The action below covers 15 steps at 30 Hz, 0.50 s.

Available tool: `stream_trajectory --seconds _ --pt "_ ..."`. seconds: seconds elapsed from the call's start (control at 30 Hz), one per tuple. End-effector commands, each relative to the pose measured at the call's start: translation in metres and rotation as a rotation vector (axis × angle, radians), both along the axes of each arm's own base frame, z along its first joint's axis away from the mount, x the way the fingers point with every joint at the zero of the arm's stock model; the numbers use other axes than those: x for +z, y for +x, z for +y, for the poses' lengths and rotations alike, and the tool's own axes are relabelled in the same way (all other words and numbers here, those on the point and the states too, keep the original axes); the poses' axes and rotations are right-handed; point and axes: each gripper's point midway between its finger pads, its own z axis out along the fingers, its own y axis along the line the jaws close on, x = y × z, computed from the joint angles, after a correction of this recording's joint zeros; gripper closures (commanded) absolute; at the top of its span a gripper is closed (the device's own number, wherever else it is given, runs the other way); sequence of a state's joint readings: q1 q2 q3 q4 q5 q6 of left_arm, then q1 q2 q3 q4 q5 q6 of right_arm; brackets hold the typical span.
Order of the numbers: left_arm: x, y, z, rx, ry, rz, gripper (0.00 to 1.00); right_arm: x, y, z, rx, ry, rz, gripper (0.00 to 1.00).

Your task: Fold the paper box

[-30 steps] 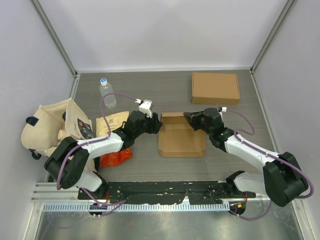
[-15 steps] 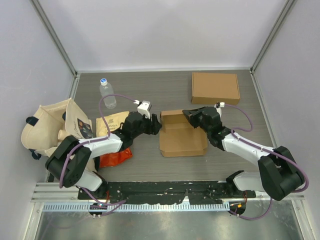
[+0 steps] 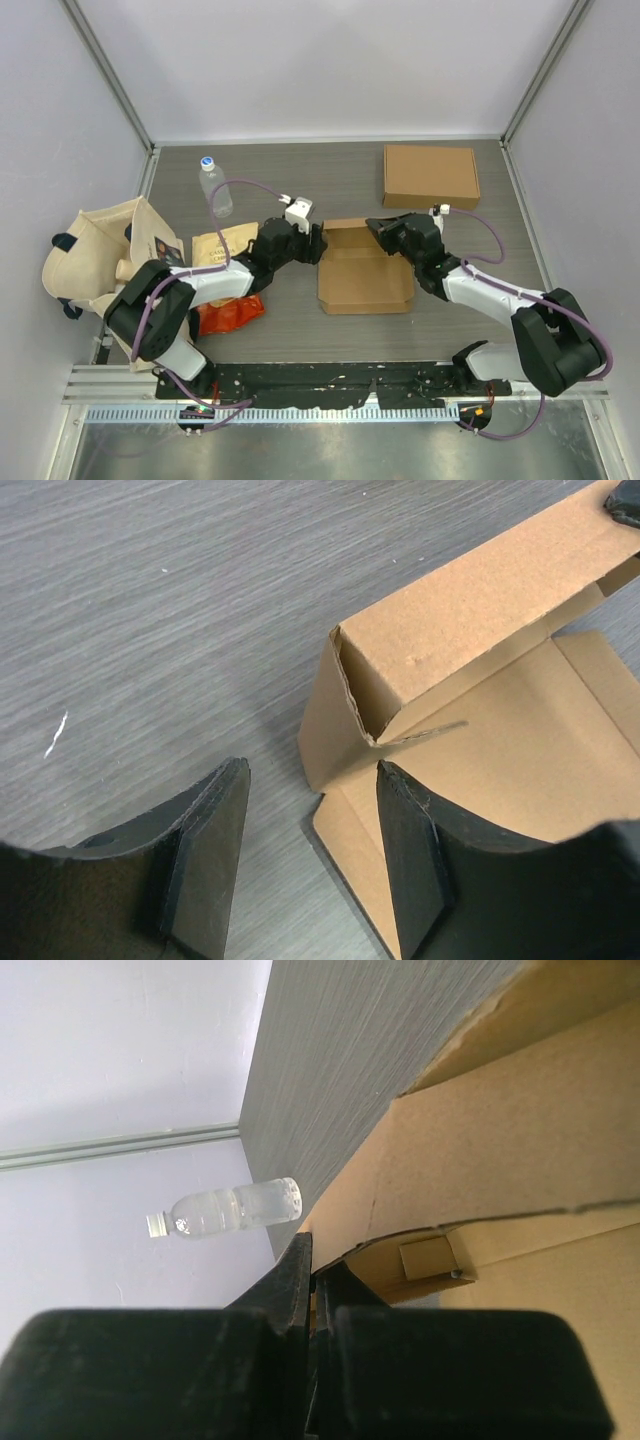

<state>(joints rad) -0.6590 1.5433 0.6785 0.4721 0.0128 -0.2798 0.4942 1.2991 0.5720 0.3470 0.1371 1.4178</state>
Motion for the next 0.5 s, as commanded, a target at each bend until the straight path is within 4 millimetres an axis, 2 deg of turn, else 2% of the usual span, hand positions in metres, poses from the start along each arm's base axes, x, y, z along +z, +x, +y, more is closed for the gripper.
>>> stream_trajectory --seconds 0.0,0.13,0.2,0.23,0.27,0.47 --pt "0.024 0.026 -0.011 -0.010 0.007 -0.143 0.43 -0.023 -0.005 0.000 0.017 -0.029 0.052 0.98" --pt "0.028 0.030 -0.020 0.029 -0.005 -0.171 0.48 -0.030 -0.007 0.005 0.023 0.017 0.078 0.98" --pt "0.032 0.042 -0.010 0.145 0.012 -0.200 0.63 -0.033 -0.007 0.006 0.023 0.036 0.082 0.99" --pt "0.032 0.041 -0.011 0.176 0.024 -0.202 0.67 -0.034 -0.007 0.007 0.018 0.051 0.088 0.99" --pt "0.032 0.045 -0.003 0.241 0.048 -0.211 0.71 -0.035 -0.007 0.007 0.020 0.057 0.091 0.99" --pt "0.035 0.043 0.000 0.320 0.033 -0.227 0.77 -0.029 -0.007 0.006 0.008 0.066 0.080 0.99"
